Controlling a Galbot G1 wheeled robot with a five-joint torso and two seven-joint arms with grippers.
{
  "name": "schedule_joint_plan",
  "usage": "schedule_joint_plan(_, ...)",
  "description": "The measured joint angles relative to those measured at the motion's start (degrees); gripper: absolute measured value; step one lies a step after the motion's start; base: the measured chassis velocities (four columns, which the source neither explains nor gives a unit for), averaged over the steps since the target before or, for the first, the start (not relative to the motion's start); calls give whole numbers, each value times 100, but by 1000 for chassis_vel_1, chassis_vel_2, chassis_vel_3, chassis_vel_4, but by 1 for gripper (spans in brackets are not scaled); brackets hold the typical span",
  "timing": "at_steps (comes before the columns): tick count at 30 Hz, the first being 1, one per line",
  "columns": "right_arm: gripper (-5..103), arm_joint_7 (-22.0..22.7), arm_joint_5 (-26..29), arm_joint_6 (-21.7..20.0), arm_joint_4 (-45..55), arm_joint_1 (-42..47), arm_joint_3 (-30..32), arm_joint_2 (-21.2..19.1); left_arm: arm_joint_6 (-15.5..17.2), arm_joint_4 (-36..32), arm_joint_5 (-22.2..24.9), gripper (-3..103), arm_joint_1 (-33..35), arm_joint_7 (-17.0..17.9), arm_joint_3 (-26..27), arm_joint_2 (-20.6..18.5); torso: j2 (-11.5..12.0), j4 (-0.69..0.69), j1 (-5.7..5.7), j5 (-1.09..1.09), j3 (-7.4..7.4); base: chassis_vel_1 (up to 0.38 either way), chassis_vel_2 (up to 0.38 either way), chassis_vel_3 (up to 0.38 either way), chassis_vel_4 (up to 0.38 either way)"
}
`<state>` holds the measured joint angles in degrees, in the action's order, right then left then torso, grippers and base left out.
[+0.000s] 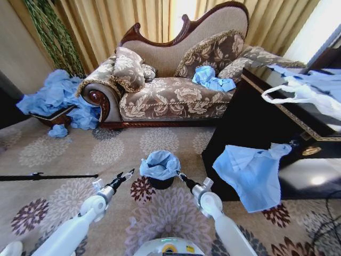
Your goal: Place a garbage bag over the trash bin.
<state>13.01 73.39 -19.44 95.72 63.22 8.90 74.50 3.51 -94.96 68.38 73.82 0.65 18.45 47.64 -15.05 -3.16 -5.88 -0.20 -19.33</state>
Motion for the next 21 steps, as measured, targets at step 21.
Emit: schedule_joint_plan(21, 29, -90, -435, 2, -7, 58, -183, 54, -21, 147, 7, 100, -65, -1, -30, 34, -1, 0, 0, -1, 0, 0, 0, 0, 0)
